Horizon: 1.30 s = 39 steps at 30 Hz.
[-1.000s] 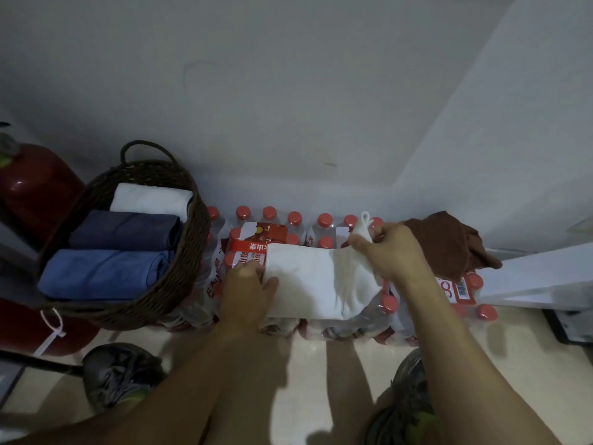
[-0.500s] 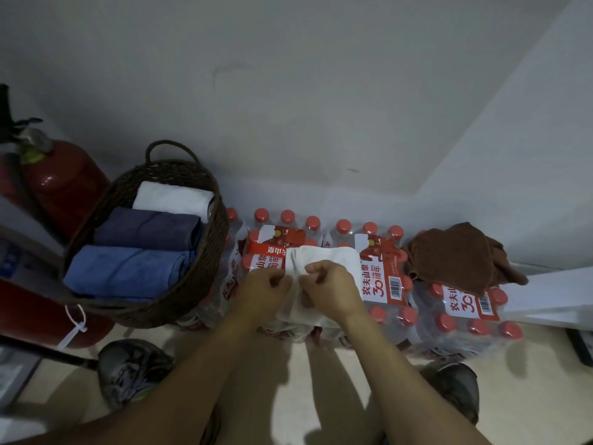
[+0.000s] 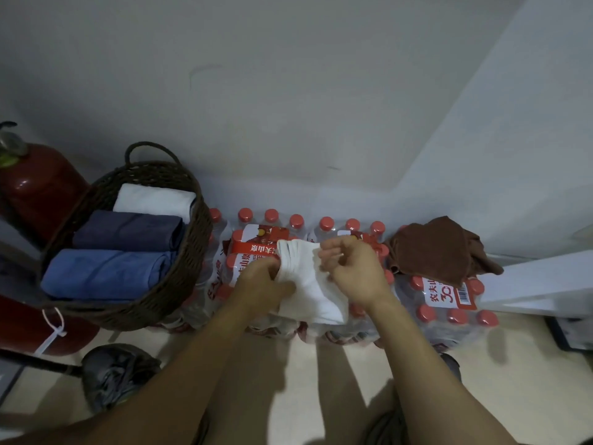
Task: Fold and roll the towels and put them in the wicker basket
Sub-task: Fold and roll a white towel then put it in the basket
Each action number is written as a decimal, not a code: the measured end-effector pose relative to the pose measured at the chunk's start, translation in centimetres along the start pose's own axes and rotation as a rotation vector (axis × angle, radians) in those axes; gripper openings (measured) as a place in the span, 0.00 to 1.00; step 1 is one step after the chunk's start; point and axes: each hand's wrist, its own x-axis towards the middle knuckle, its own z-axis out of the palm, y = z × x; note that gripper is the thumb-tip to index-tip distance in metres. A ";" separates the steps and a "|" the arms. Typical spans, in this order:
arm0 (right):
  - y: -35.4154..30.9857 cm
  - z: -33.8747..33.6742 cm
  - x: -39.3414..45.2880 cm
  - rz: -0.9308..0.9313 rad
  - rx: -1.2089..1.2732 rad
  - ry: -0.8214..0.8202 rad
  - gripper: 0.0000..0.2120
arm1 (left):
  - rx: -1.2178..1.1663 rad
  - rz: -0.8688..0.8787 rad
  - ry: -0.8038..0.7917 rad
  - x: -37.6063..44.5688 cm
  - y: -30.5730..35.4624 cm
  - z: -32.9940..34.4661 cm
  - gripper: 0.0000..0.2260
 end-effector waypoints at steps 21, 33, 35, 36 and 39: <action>-5.1 -14.1 -0.2 0.008 -0.412 -0.483 0.11 | -0.575 0.161 -0.217 -3.3 7.8 3.1 0.12; -0.7 -14.5 -0.4 -0.041 -0.084 -0.497 0.13 | -0.589 0.127 -0.160 -0.8 8.4 3.9 0.13; -0.3 -14.5 0.3 -0.007 -0.021 -0.519 0.13 | -0.698 0.132 -0.199 -0.3 7.7 3.6 0.16; 0.1 -14.3 0.7 -0.001 -0.012 -0.474 0.13 | -0.733 0.106 -0.113 0.0 7.4 3.8 0.16; 2.5 -13.2 1.5 -0.061 -0.349 -0.071 0.19 | -0.543 -0.011 0.333 0.6 5.9 5.2 0.14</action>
